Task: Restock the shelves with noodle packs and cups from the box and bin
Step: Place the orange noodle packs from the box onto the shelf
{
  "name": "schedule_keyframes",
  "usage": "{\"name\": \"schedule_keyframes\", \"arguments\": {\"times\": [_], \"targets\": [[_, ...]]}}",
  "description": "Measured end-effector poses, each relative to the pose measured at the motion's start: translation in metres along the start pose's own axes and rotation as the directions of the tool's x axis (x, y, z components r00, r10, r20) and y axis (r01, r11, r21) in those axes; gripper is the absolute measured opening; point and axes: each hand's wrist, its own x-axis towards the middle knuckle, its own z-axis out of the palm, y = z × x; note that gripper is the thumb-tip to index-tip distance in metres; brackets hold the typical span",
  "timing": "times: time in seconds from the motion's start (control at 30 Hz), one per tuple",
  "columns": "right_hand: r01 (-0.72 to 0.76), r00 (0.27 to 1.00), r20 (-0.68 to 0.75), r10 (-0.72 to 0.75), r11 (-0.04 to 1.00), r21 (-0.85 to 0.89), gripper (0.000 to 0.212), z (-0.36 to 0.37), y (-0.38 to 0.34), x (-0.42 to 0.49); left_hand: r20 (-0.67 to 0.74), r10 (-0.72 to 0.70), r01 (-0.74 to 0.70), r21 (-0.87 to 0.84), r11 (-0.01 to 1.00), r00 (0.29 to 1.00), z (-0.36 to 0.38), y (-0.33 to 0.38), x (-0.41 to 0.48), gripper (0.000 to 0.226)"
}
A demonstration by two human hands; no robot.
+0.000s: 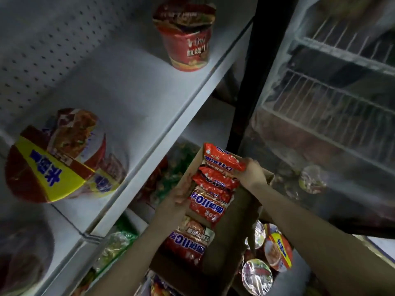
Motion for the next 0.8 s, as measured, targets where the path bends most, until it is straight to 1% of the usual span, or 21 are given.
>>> {"name": "schedule_keyframes", "arguments": {"times": [0.07, 0.13, 0.2, 0.23, 0.3, 0.33, 0.37, 0.4, 0.43, 0.47, 0.5, 0.53, 0.63, 0.77, 0.8], "targets": [[-0.019, 1.000, -0.022, 0.020, 1.000, 0.023, 0.049, 0.010, 0.005, 0.012, -0.008, -0.035, 0.035, -0.041, 0.999, 0.999, 0.004, -0.002, 0.017, 0.016], [-0.018, 1.000, -0.009, 0.018, 1.000, 0.014, 0.044, 0.021, 0.012, 0.020, 0.013, -0.051, 0.052, -0.079, 0.996, 0.999, 0.010, 0.002, 0.028, 0.004], [0.006, 0.998, -0.056, -0.011, 0.995, -0.102, 0.046, 0.033, 0.020, 0.026, 0.042, -0.063, 0.066, -0.071, 0.995, 0.997, 0.018, 0.004, 0.037, 0.021], [0.004, 0.996, -0.086, -0.019, 0.985, -0.171, 0.051, 0.038, 0.025, 0.031, 0.062, -0.067, 0.069, -0.043, 0.997, 0.996, 0.023, 0.000, 0.043, 0.021], [-0.016, 0.997, -0.082, -0.006, 0.965, -0.260, 0.060, 0.044, 0.029, 0.035, 0.083, -0.074, 0.077, -0.035, 0.996, 0.994, 0.034, -0.008, 0.051, 0.010], [-0.020, 0.998, -0.059, 0.001, 0.947, -0.322, 0.062, 0.046, 0.031, 0.036, 0.080, -0.077, 0.080, -0.041, 0.996, 0.994, 0.037, -0.012, 0.054, 0.016], [-0.017, 0.999, -0.039, 0.002, 0.915, -0.403, 0.060, 0.047, 0.032, 0.036, 0.090, -0.067, 0.071, -0.032, 0.997, 0.994, 0.041, -0.017, 0.057, 0.026], [-0.011, 1.000, -0.022, 0.000, 0.876, -0.483, 0.054, 0.048, 0.032, 0.035, 0.095, -0.061, 0.063, -0.025, 0.998, 0.994, 0.042, -0.018, 0.057, 0.034], [0.002, 1.000, -0.021, -0.015, 0.842, -0.540, 0.046, 0.049, 0.032, 0.034, 0.099, -0.052, 0.054, -0.014, 0.998, 0.994, 0.044, -0.019, 0.057, 0.039], [0.014, 0.999, -0.025, -0.034, 0.827, -0.562, 0.038, 0.049, 0.032, 0.033, 0.101, -0.051, 0.053, -0.023, 0.998, 0.994, 0.043, -0.019, 0.056, 0.042], [0.030, 0.998, -0.022, -0.051, 0.837, -0.547, 0.033, 0.049, 0.031, 0.032, 0.100, -0.053, 0.058, -0.042, 0.997, 0.994, 0.043, -0.020, 0.055, 0.042], [0.053, 0.998, -0.009, -0.067, 0.867, -0.495, 0.030, 0.048, 0.030, 0.030, 0.094, -0.060, 0.066, -0.064, 0.996, 0.994, 0.041, -0.021, 0.055, 0.042], [0.114, 0.992, 0.082, -0.094, 0.952, -0.283, 0.023, 0.036, 0.024, 0.023, 0.101, -0.059, 0.070, -0.103, 0.992, 0.993, 0.030, -0.017, 0.045, 0.041], [0.147, 0.980, 0.157, -0.119, 0.972, -0.180, 0.027, -0.001, 0.007, 0.007, 0.070, -0.047, 0.055, -0.120, 0.991, 0.996, 0.013, -0.006, 0.025, 0.042], [0.164, 0.972, 0.194, -0.133, 0.974, -0.155, 0.028, -0.012, 0.002, 0.003, 0.059, -0.050, 0.057, -0.120, 0.991, 0.997, 0.008, -0.002, 0.018, 0.041]]}}
